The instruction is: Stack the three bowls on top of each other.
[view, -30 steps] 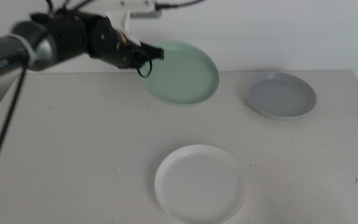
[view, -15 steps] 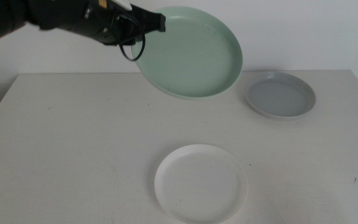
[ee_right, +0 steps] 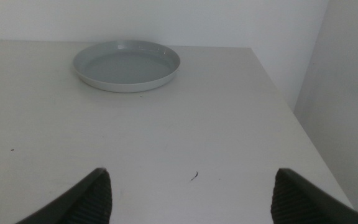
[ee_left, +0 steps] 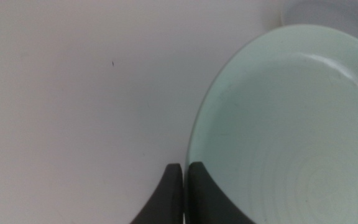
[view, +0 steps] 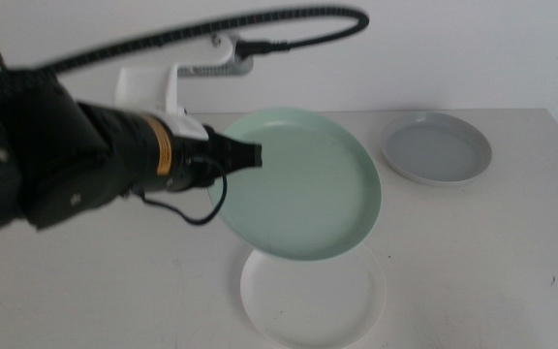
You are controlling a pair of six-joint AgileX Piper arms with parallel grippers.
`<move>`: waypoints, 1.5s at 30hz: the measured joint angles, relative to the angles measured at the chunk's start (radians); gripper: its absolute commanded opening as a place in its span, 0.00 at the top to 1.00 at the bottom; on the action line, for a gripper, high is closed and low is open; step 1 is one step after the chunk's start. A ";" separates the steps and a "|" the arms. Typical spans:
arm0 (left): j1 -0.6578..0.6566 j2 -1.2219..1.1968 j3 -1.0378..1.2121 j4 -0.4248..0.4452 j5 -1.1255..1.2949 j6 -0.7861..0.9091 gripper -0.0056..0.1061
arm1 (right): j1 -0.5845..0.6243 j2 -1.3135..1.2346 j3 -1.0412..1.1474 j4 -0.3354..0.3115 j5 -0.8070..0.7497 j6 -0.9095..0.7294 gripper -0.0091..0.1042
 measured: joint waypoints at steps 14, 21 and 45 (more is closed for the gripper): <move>0.000 0.184 0.181 0.212 -0.266 -0.300 0.95 | 0.000 0.000 0.000 0.000 0.000 0.000 0.34; 0.000 0.319 0.181 0.221 -0.313 -0.337 0.95 | 0.000 0.000 0.000 0.000 0.000 0.000 0.34; -0.096 -0.218 0.181 0.214 -0.166 0.008 0.01 | 0.000 0.000 0.000 0.000 0.000 0.000 0.34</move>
